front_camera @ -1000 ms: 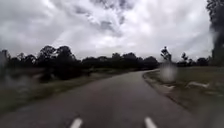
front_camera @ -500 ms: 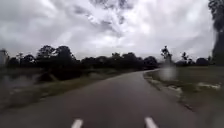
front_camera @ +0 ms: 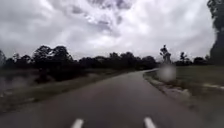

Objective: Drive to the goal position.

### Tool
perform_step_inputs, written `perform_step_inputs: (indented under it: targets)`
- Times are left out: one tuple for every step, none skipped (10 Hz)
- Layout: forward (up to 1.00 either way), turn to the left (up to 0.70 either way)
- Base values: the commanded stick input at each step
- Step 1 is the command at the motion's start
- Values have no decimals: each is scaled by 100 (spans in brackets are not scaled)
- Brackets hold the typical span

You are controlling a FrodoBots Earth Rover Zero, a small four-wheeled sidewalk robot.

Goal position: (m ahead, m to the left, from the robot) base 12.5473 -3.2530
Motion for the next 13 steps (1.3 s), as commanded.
perform_step_inputs:
  targets:
    - [85,0]
    - [85,0]
    - [85,0]
    - [85,0]
    - [85,0]
    - [85,0]
    - [85,0]
    - [85,0]
    - [85,0]
    - [85,0]
    - [85,0]
    - [85,0]
    - [85,0]
